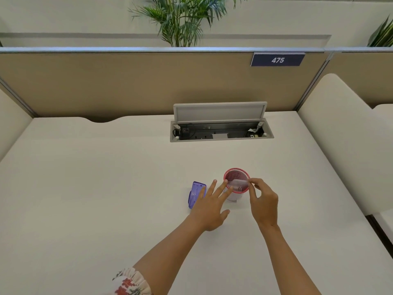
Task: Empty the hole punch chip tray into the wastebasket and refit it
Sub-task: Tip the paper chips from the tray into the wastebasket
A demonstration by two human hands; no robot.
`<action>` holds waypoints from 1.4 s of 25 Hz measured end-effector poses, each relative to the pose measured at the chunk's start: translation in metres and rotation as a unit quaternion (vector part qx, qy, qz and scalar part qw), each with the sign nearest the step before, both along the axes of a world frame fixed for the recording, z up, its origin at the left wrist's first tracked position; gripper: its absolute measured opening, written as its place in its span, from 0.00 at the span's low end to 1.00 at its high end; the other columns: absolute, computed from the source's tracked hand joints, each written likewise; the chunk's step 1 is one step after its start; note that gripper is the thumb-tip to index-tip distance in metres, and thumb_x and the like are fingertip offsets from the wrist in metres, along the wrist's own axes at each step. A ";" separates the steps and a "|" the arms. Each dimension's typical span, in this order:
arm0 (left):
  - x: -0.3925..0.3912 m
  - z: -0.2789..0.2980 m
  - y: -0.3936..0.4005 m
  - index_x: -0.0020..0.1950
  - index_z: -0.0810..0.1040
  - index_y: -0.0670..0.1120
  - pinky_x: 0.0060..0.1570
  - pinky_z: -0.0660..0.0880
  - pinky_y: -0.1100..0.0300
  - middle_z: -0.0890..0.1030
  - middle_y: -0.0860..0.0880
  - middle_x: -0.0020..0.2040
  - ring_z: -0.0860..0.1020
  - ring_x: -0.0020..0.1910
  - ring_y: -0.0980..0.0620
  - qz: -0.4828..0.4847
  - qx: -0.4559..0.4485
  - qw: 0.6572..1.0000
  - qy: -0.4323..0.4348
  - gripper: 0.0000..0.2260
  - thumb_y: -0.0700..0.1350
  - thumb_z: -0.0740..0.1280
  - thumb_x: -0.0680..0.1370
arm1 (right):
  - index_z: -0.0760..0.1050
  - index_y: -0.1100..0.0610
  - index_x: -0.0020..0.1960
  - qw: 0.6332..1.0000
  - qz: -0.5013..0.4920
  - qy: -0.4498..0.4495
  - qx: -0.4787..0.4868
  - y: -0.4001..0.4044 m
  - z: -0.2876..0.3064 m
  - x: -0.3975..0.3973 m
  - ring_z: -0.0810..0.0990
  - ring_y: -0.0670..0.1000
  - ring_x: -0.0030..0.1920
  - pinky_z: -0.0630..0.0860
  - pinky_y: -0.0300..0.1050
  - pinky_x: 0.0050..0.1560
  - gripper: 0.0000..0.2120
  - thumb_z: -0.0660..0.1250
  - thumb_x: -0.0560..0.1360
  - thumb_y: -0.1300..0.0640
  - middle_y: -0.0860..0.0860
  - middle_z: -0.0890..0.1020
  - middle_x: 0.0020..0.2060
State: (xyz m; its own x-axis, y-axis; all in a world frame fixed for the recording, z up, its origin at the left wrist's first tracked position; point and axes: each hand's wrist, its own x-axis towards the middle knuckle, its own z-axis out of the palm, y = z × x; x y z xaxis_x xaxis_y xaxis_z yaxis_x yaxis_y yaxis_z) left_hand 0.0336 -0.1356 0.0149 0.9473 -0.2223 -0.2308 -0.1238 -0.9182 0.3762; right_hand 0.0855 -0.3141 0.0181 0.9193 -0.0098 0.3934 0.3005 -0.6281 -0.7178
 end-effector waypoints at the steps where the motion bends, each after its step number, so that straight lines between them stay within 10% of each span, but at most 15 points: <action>1: 0.001 0.001 0.000 0.82 0.44 0.57 0.77 0.42 0.42 0.41 0.56 0.82 0.38 0.81 0.48 -0.001 0.002 1.000 0.002 0.32 0.57 0.57 0.82 | 0.81 0.59 0.55 1.000 -0.007 -0.005 0.000 -0.001 0.000 0.000 0.84 0.50 0.48 0.81 0.44 0.53 0.07 0.67 0.78 0.62 0.51 0.85 0.47; 23: 0.002 0.011 0.002 0.82 0.45 0.56 0.77 0.43 0.40 0.41 0.55 0.82 0.38 0.81 0.47 -0.013 0.022 0.999 0.022 0.31 0.56 0.56 0.83 | 0.79 0.56 0.54 0.999 -0.022 0.018 -0.038 -0.003 0.004 -0.002 0.81 0.48 0.47 0.81 0.44 0.48 0.06 0.66 0.78 0.61 0.49 0.84 0.47; 35: 0.003 0.011 0.000 0.82 0.43 0.56 0.77 0.42 0.41 0.40 0.53 0.83 0.38 0.81 0.46 -0.018 0.032 0.999 0.024 0.32 0.57 0.57 0.83 | 0.77 0.54 0.53 0.994 -0.048 0.023 0.100 -0.001 0.008 -0.005 0.82 0.45 0.45 0.79 0.31 0.47 0.05 0.67 0.78 0.60 0.47 0.83 0.45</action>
State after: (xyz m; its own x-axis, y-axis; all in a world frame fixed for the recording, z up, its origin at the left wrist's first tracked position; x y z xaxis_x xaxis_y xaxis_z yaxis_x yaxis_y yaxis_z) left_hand 0.0370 -0.1361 0.0256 0.9261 -0.2393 -0.2916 -0.1403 -0.9361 0.3226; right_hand 0.0803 -0.3148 0.0263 0.9272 -0.1714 0.3330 0.2108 -0.4961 -0.8423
